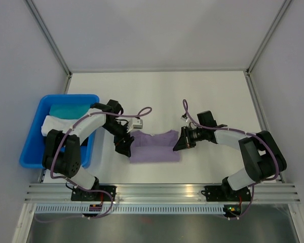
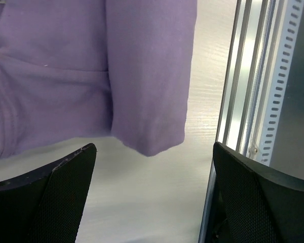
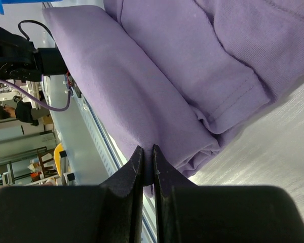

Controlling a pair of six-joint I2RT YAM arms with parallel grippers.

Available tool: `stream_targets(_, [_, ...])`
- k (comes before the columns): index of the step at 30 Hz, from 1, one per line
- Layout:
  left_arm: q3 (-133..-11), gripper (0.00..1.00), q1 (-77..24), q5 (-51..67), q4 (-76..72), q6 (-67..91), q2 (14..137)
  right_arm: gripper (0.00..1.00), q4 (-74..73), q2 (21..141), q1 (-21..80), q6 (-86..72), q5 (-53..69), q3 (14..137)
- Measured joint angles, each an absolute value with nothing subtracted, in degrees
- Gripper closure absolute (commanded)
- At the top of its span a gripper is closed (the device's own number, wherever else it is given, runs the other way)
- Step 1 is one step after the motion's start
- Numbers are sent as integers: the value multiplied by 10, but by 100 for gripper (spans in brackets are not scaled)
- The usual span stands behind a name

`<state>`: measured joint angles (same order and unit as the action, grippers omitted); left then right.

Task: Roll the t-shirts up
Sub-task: Roll the tshirt

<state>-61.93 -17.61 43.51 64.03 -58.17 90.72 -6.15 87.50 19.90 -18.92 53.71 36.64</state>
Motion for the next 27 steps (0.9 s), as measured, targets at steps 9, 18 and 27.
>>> stream_targets(9, [-554, 56, -214, 371, 513, -521, 920, 100, -61, 881, 199, -184, 530, 368])
stream_targets(18, [-561, 98, -214, 415, 581, -547, 923, 100, -118, 868, 224, -157, 522, 368])
stream_targets(27, [-574, 88, -189, 453, 743, -618, 930, 100, -81, 762, 259, -255, 570, 328])
